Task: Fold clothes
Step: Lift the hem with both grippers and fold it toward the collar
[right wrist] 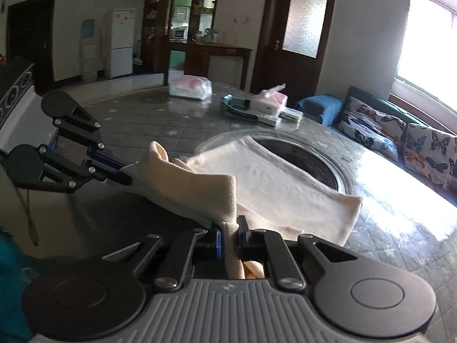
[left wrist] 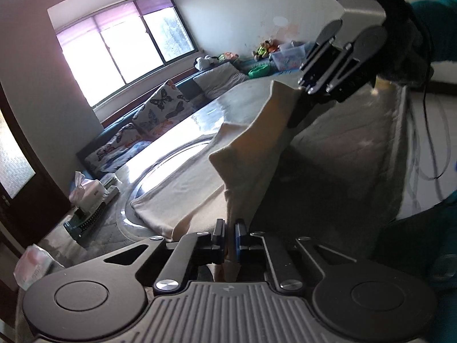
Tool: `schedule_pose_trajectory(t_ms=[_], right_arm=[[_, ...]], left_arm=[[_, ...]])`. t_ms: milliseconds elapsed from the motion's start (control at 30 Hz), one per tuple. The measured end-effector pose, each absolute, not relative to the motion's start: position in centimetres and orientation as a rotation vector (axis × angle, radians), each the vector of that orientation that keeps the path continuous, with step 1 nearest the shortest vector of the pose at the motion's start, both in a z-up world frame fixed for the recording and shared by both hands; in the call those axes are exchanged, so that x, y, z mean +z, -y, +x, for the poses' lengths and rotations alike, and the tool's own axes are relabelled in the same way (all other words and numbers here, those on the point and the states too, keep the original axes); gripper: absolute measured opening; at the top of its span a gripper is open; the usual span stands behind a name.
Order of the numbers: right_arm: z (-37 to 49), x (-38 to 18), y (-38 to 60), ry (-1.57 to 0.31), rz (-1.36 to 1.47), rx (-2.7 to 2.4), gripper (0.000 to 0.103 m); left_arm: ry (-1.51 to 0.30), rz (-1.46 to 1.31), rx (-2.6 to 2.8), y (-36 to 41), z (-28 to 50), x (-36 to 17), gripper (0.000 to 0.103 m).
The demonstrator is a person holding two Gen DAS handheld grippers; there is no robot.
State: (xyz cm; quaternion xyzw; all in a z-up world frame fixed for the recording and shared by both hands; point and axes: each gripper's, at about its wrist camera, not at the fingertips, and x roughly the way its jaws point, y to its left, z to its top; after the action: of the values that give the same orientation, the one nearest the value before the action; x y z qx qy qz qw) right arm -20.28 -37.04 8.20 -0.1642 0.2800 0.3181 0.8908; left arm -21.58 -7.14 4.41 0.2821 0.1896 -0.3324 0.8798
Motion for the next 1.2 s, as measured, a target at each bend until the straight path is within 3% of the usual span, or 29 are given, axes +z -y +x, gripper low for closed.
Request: schedule_pose_trajectory(t_ms=[200, 467, 733, 933, 1033, 1200], right_arm=[[-24.7, 9.7, 37.0, -0.625, -0.326, 0.723, 0.009], [-21.7, 10.5, 37.5, -0.658, -0.271, 0.691, 0.008], [-13.0, 11.2, 38.4, -0.682, -0.241, 0.643, 0.008], [-4.8, 8.1, 38.2, -0.741, -0.199, 0.585, 0.008], [-1.7, 5.4, 38.3, -0.778, -0.141, 0.53, 0.011], [-1.3, 3.6, 40.2, -0.758, -0.082, 0.428, 0.024]], left_arm=[[-0.423, 0.563, -0.737, 5.7, -25.2, 6.1, 0.007], [-0.393, 0.515, -0.7, 6.2, -21.6, 7.4, 0.006], [-0.386, 0.433, -0.645, 7.7, -11.8, 9.1, 0.005], [-0.476, 0.439, -0.552, 9.8, -3.1, 6.0, 0.005], [-0.542, 0.429, -0.5, 10.6, -0.1, 3.6, 0.005], [-0.578, 0.418, -0.441, 10.4, 1.0, 2.0, 0.009]])
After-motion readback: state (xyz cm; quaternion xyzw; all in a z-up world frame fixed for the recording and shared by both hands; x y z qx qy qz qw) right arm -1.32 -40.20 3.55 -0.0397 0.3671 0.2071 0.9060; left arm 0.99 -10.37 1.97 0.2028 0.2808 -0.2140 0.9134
